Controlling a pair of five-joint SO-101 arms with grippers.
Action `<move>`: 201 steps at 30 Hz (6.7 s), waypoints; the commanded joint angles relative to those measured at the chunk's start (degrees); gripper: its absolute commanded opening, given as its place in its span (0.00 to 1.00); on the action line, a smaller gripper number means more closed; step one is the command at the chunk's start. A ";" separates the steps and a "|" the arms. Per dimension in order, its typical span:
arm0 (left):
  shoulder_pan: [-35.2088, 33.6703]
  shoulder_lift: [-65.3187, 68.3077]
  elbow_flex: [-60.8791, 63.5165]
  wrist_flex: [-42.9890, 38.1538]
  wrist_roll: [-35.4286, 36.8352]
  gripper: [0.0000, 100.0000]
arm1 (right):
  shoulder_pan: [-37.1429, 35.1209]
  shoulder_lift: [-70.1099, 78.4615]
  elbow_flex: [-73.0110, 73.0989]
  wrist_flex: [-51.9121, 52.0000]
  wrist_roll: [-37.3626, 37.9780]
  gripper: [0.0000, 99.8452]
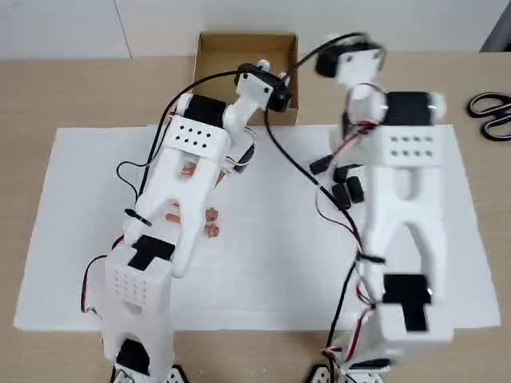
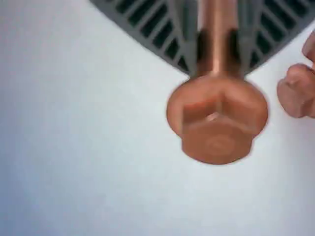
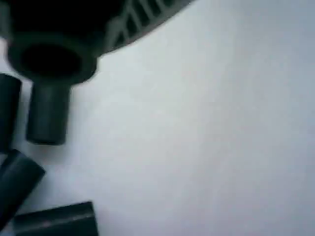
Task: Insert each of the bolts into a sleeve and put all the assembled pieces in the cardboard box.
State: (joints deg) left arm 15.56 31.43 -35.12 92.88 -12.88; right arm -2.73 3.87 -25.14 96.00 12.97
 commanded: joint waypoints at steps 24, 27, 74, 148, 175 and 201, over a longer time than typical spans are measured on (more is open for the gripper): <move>-4.57 -12.31 -35.47 7.56 9.58 0.01 | 1.01 -55.34 24.18 -0.75 0.44 0.00; -4.40 -18.99 -35.38 7.56 10.37 0.01 | 1.27 -62.46 32.18 -4.53 0.44 0.00; 7.65 -63.38 50.24 -41.05 35.69 0.01 | -22.64 -78.29 84.66 -45.93 -16.62 0.00; 16.09 -63.38 55.60 -38.15 42.29 0.01 | -23.87 -78.37 94.07 -58.42 -16.70 0.00; 16.44 -63.12 60.53 -33.93 42.20 0.01 | -23.87 -78.73 94.07 -58.42 -16.62 0.00; 16.44 -63.21 63.43 -33.93 42.20 0.01 | -23.87 -78.73 94.07 -58.42 -16.53 0.00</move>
State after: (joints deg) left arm 31.91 -31.25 27.82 58.24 30.02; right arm -26.73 -74.46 69.89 39.12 -3.30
